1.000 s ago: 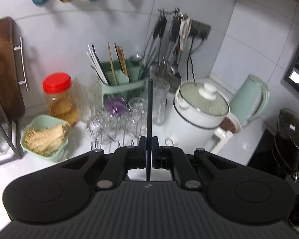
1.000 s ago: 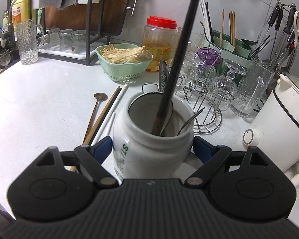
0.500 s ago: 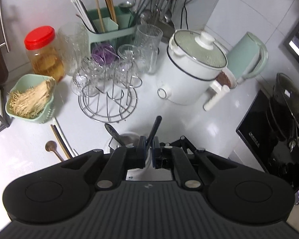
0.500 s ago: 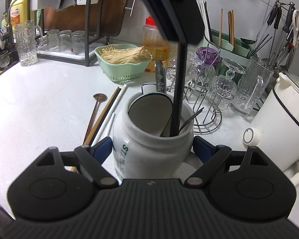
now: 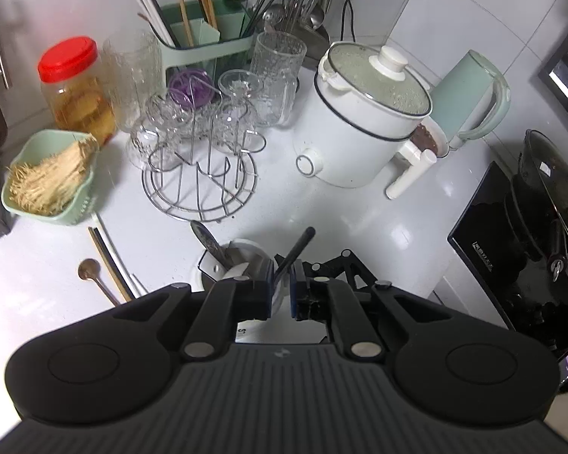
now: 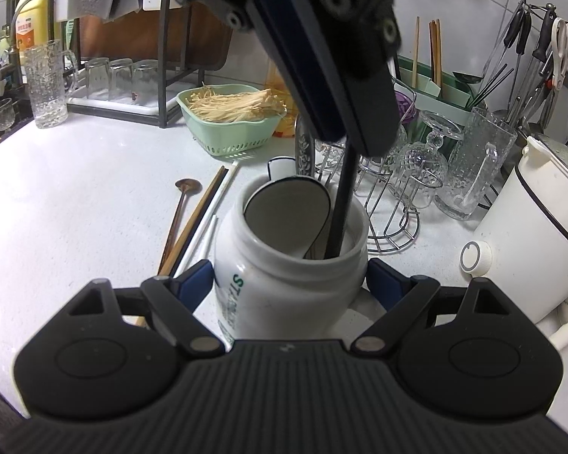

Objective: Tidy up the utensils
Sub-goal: 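Open the left tool to release the black chopstick in the mug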

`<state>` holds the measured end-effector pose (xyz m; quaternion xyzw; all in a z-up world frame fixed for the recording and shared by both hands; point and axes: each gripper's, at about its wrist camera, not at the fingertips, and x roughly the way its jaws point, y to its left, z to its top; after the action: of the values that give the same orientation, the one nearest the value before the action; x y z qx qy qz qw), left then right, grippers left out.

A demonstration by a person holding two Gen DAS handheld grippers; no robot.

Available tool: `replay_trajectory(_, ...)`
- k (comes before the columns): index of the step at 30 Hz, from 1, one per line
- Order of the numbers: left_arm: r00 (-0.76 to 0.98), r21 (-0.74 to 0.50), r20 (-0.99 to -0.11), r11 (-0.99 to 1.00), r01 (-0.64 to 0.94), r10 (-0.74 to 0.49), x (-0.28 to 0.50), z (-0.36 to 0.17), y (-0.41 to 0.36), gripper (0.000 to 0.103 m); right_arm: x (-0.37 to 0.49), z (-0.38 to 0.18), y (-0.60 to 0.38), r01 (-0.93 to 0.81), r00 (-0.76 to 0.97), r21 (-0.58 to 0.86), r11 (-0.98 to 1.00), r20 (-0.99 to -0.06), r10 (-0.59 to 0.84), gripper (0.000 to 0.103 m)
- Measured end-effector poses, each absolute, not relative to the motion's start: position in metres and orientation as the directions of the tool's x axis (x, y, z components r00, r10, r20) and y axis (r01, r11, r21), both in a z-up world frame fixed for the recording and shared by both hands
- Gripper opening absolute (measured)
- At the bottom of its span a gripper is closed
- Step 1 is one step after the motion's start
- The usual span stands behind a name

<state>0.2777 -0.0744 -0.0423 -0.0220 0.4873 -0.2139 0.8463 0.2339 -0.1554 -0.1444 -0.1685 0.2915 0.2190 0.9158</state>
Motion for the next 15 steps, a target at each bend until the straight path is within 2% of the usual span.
replay_trajectory(6,0.508,-0.251,-0.765,0.910,0.329,-0.395,0.263,-0.027,-0.060,0.020,0.234,-0.144,-0.154,-0.491,0.736,-0.181,0.852,-0.610,0.295,0.090)
replay_trajectory(15,0.626,-0.271,-0.688,0.930,0.247,-0.366,0.235,-0.012,-0.017,0.021,0.235,-0.145,-0.155,-0.475,0.746,-0.175,0.863,-0.600,0.289,0.090)
